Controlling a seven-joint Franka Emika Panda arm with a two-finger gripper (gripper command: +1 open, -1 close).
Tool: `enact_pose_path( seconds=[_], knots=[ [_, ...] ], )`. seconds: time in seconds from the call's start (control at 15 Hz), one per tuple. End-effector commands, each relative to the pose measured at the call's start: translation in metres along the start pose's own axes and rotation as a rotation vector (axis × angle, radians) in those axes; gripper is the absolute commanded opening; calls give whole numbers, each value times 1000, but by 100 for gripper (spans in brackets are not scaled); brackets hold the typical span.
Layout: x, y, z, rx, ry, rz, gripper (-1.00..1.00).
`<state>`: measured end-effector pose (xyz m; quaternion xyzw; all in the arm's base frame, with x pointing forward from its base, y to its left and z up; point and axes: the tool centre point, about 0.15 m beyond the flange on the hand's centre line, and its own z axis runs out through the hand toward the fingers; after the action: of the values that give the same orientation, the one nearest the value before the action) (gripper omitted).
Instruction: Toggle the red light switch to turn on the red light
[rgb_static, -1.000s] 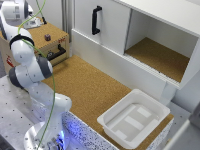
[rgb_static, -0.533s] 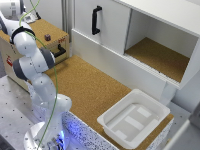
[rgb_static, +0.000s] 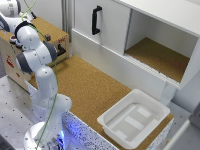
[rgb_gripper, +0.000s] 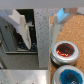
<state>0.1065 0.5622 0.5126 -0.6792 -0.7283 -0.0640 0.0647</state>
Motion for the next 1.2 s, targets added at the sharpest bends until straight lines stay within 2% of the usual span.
enact_pose_path(
  seconds=[0.0, 0.4, 0.53, 0.6, 0.67, 0.87, 1.13],
  knots=[
    [32, 20, 25, -31, -143, 25, -100],
    [41, 22, 43, -16, -134, 33, -100],
    [43, 25, 41, 22, -107, 70, -100],
    [45, 30, 39, -18, -94, 73, -100],
    [45, 36, 40, -27, -95, 81, -100],
    [47, 48, 40, -44, -94, 99, -100],
    [55, 55, 62, -45, -106, 97, -100]
  ],
)
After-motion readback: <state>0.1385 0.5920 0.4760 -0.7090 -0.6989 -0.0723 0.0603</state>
